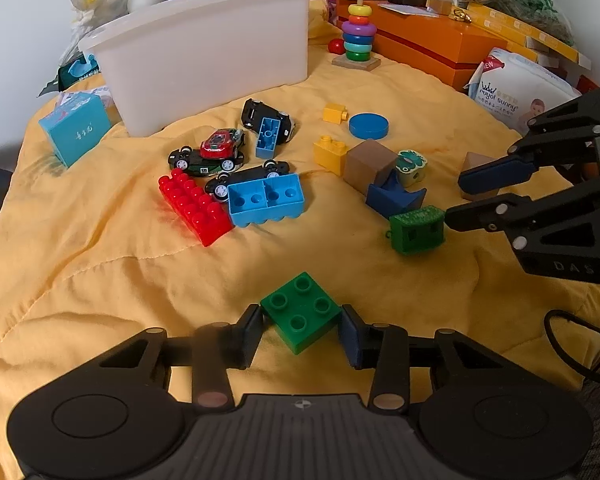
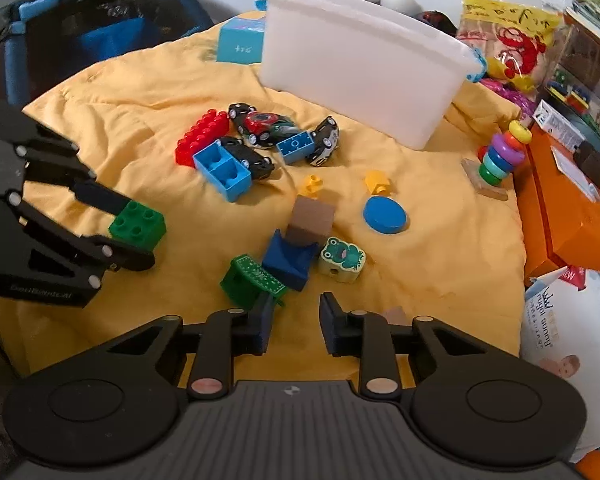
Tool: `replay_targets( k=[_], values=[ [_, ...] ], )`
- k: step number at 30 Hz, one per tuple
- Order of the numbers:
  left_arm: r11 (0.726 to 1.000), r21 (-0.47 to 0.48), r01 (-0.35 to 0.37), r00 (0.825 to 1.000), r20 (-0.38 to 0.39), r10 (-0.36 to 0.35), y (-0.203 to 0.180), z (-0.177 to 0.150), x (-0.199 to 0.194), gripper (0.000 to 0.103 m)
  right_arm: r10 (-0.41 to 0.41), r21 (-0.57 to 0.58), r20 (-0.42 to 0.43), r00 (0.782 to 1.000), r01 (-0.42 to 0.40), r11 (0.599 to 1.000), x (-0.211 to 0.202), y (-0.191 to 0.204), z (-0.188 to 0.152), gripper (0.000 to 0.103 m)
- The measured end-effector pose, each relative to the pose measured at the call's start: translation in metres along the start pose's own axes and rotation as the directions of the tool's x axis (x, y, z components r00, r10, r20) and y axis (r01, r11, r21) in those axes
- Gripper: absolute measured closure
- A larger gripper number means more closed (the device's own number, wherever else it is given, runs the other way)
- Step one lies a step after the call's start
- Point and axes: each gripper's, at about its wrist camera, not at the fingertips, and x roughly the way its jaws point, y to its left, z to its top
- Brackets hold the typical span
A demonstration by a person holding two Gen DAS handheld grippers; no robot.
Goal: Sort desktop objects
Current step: 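Grasp a small green block with the right tool while the left tool holds the green brick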
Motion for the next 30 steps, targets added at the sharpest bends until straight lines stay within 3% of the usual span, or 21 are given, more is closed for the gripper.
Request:
replay_targets(
  k=[6, 8, 12, 15, 22, 26, 30],
  values=[
    [1.000, -0.011, 0.007, 1.000, 0.001, -0.007, 0.002, -0.001, -0.001, 0.058, 0.013, -0.135, 0.047, 0.999, -0.006, 0.991, -0.005, 0.021, 0.008, 0.078],
    [1.000, -0.010, 0.008, 1.000, 0.000, -0.008, 0.003, -0.003, -0.002, 0.058, 0.014, -0.120, 0.045, 0.999, -0.009, 0.993, -0.002, 0.022, 0.011, 0.078],
    [1.000, -0.016, 0.010, 1.000, 0.001, -0.010, 0.005, -0.004, -0.003, 0.058, 0.095, -0.058, 0.025, 0.995, -0.093, 0.994, -0.001, 0.013, 0.016, 0.078],
    [1.000, -0.016, 0.009, 1.000, 0.001, -0.009, 0.005, -0.004, -0.002, 0.058, 0.146, -0.106, 0.047, 0.988, -0.141, 0.984, -0.008, 0.018, 0.012, 0.077],
    [1.000, -0.020, 0.007, 1.000, 0.003, -0.007, 0.006, -0.005, -0.003, 0.058, 0.187, -0.216, -0.042, 0.981, -0.192, 0.957, -0.001, 0.029, 0.003, 0.077],
    [1.000, -0.023, 0.000, 1.000, 0.003, 0.000, 0.004, -0.004, -0.002, 0.058, 0.195, -0.232, -0.026, 0.981, -0.195, 0.953, 0.002, 0.027, 0.000, 0.076],
    [1.000, -0.027, -0.004, 1.000, 0.003, 0.004, 0.003, -0.004, -0.002, 0.058, 0.152, -0.250, -0.002, 0.988, -0.148, 0.957, 0.006, 0.027, 0.001, 0.073]
  ],
)
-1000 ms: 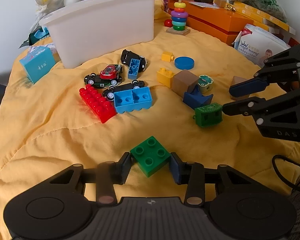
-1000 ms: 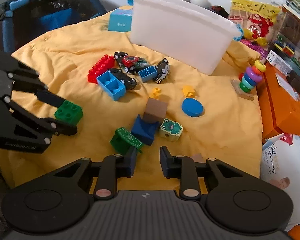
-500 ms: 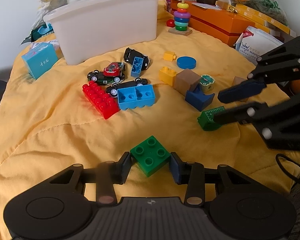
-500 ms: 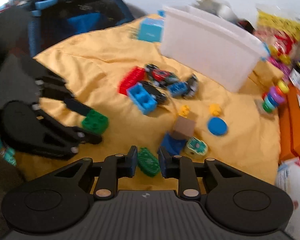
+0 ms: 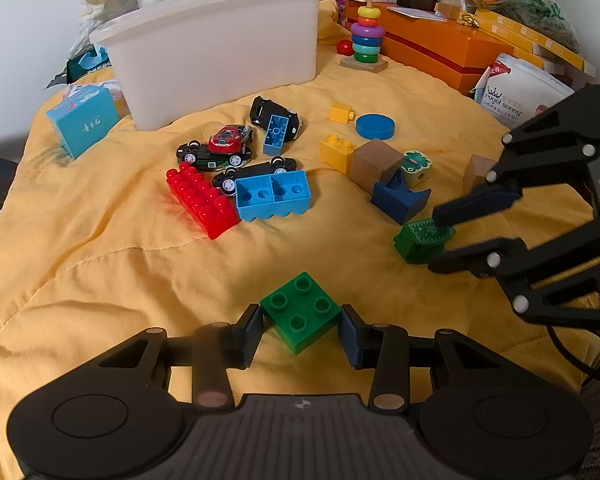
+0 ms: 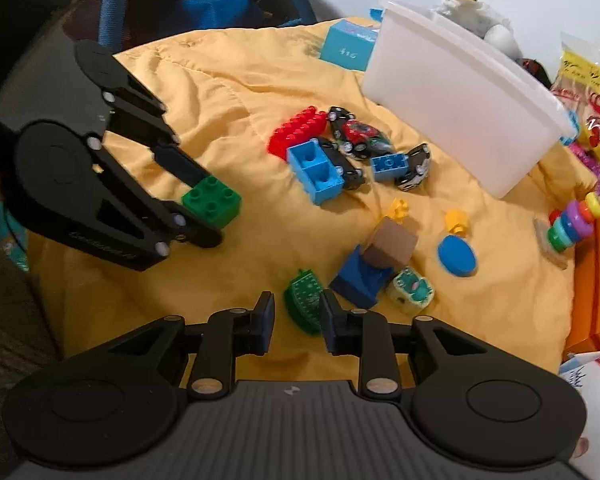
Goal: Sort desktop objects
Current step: 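Grasp a small green block with the right tool while the left tool holds the green brick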
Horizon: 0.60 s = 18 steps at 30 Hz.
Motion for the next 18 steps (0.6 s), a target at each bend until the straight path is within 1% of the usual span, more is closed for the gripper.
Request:
replay_targets(
  k=[4, 8, 10, 14, 16, 17, 18],
  values=[
    [1.000, 0.001, -0.002, 1.000, 0.000, 0.002, 0.000, 0.000, 0.000, 0.058, -0.024, 0.014, 0.015, 1.000, 0.024, 1.000, 0.004, -0.004, -0.001, 0.073],
    [1.000, 0.001, -0.004, 1.000, 0.000, 0.004, -0.001, 0.000, 0.000, 0.058, -0.041, -0.005, 0.017, 0.999, 0.042, 0.999, 0.009, -0.004, -0.003, 0.065],
    [1.000, 0.000, -0.003, 1.000, 0.001, 0.003, -0.001, 0.000, 0.000, 0.058, -0.050, -0.007, 0.014, 0.999, 0.050, 0.999, 0.012, -0.005, -0.003, 0.065],
    [1.000, 0.001, -0.003, 1.000, 0.002, 0.003, -0.001, 0.000, 0.001, 0.058, -0.056, 0.015, 0.002, 0.998, 0.056, 0.998, 0.018, -0.011, -0.002, 0.067],
    [1.000, 0.001, -0.002, 1.000, 0.003, 0.002, -0.001, 0.000, 0.001, 0.058, -0.062, 0.030, -0.007, 0.998, 0.062, 0.998, 0.021, -0.013, -0.003, 0.071],
    [1.000, 0.002, -0.003, 1.000, 0.003, 0.003, -0.002, 0.001, 0.002, 0.058, -0.061, 0.050, -0.022, 0.998, 0.062, 0.997, 0.020, -0.015, -0.002, 0.080],
    [1.000, 0.004, -0.002, 1.000, 0.003, 0.002, -0.002, 0.001, 0.002, 0.058, -0.040, 0.079, -0.055, 0.998, 0.045, 0.996, 0.019, -0.018, 0.001, 0.079]
  ],
)
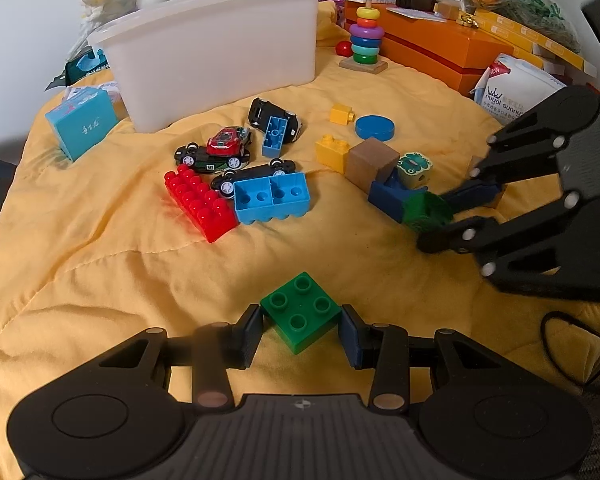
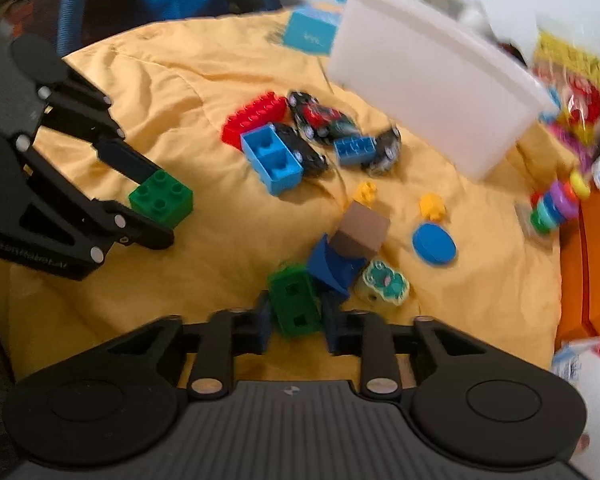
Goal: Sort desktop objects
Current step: 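Grasp a small green block with the right tool while the left tool holds the green brick, then carry both green pieces over the white bin and release both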
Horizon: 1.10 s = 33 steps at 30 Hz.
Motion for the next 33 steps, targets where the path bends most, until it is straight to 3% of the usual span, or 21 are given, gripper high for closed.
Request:
replay_targets(
  k=[4, 8, 13, 16, 20, 26, 29, 31, 33],
  values=[
    [1.000, 0.003, 0.005, 1.000, 0.002, -0.005, 0.000, 0.001, 0.001, 0.058, 0.101, 0.105, -0.068, 0.993, -0.094, 0.990, -0.014, -0.008, 0.012, 0.079],
    [1.000, 0.002, 0.009, 1.000, 0.004, -0.009, 0.001, 0.002, 0.004, 0.058, 0.093, 0.110, -0.109, 0.990, -0.081, 0.991, 0.004, -0.001, 0.007, 0.079],
    [1.000, -0.006, 0.007, 1.000, 0.024, -0.007, 0.003, 0.008, 0.001, 0.058, 0.075, 0.129, -0.048, 0.996, -0.069, 0.989, 0.001, 0.000, 0.005, 0.079],
    [0.999, -0.032, -0.002, 0.995, 0.097, 0.005, 0.011, 0.028, -0.013, 0.058, 0.057, 0.142, -0.003, 0.998, -0.056, 0.988, -0.013, -0.010, 0.012, 0.079],
    [0.999, -0.026, -0.040, 0.970, 0.237, 0.045, 0.026, 0.077, -0.029, 0.058, -0.019, 0.174, 0.109, 0.994, 0.000, 0.985, -0.035, -0.035, 0.038, 0.079],
    [0.991, -0.024, -0.129, 0.920, 0.370, 0.129, 0.053, 0.154, -0.031, 0.058, -0.170, 0.224, 0.234, 0.957, 0.117, 0.967, -0.044, -0.080, 0.089, 0.079],
    [0.983, -0.037, -0.177, 0.896, 0.408, 0.177, 0.065, 0.189, -0.029, 0.058, -0.246, 0.248, 0.313, 0.917, 0.171, 0.953, -0.049, -0.101, 0.118, 0.079],
    [0.976, -0.048, -0.212, 0.884, 0.416, 0.213, 0.075, 0.211, -0.020, 0.058, -0.284, 0.288, 0.355, 0.891, 0.185, 0.940, -0.047, -0.117, 0.135, 0.079],
    [0.967, -0.046, -0.251, 0.888, 0.386, 0.249, 0.082, 0.231, -0.002, 0.058, -0.304, 0.342, 0.371, 0.877, 0.175, 0.923, -0.037, -0.134, 0.153, 0.079]
  ],
)
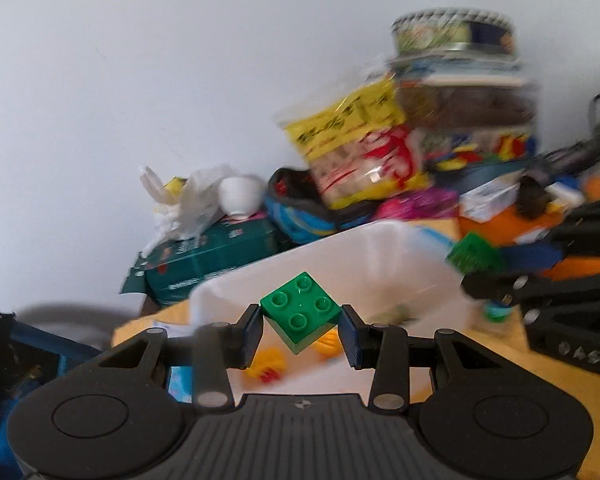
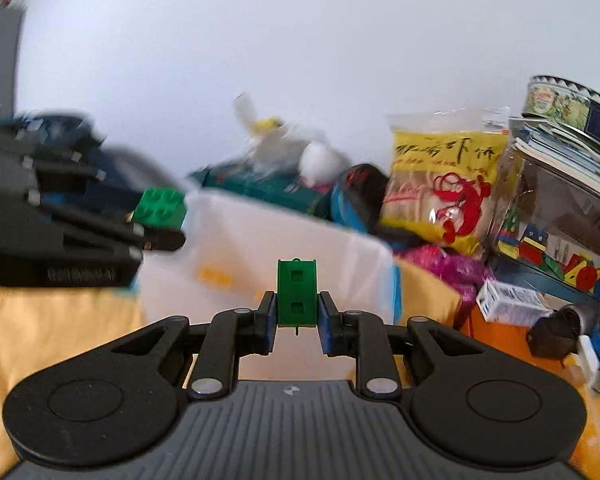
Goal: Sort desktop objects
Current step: 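Carry both green pieces over the white bin and release both, then grasp the long blue Lego brick with the left tool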
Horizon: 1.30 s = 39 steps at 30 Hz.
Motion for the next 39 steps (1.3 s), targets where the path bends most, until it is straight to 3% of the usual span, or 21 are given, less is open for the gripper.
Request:
replay_targets(
  k=[4, 7, 12, 18, 22, 29, 32, 36, 39],
  values=[
    [0.998, -0.056, -0.025, 0.999, -0.045, 0.023, 0.009, 0.007, 0.045, 0.058, -0.044, -0.010, -0.014, 0.999, 0.044, 0.999, 0.043, 0.005, 0.010, 0.079],
    [0.992, -0.122, 0.001, 0.994, -0.107, -0.014, 0.019, 0.001, 0.056, 0.056, -0.057, 0.011, -0.080, 0.995, 0.058, 0.998, 0.064, 0.004, 0.005, 0.067],
    [0.993, -0.115, 0.020, 0.998, -0.057, -0.027, 0.016, -0.031, 0.016, 0.041, -0.004, 0.040, -0.067, 0.998, 0.006, 0.999, 0.035, 0.001, -0.020, 0.061],
    [0.993, -0.077, 0.084, 0.992, -0.091, -0.091, -0.007, -0.092, -0.043, 0.040, 0.088, 0.039, -0.125, 0.988, -0.084, 0.996, -0.007, 0.013, -0.065, 0.060],
    [0.982, -0.118, 0.148, 0.980, -0.118, -0.162, -0.021, -0.129, -0.074, 0.039, 0.139, 0.002, -0.201, 0.970, -0.142, 0.990, -0.025, 0.032, -0.097, 0.060],
    [0.981, -0.054, 0.189, 0.946, -0.257, -0.196, -0.050, -0.174, -0.078, 0.039, 0.209, 0.026, -0.297, 0.932, -0.211, 0.977, -0.046, 0.052, -0.143, 0.060],
    [0.980, -0.047, 0.192, 0.940, -0.278, -0.198, -0.055, -0.181, -0.074, 0.040, 0.219, 0.003, -0.356, 0.909, -0.233, 0.972, -0.053, 0.061, -0.160, 0.068],
    [0.982, -0.034, 0.183, 0.938, -0.294, -0.185, -0.063, -0.181, -0.066, 0.044, 0.198, 0.008, -0.363, 0.910, -0.210, 0.978, -0.063, 0.064, -0.167, 0.069],
    [0.976, 0.000, 0.216, 0.936, -0.284, -0.207, -0.073, -0.179, -0.060, 0.045, 0.169, -0.009, -0.350, 0.921, -0.184, 0.983, -0.069, 0.064, -0.166, 0.069]
  ],
)
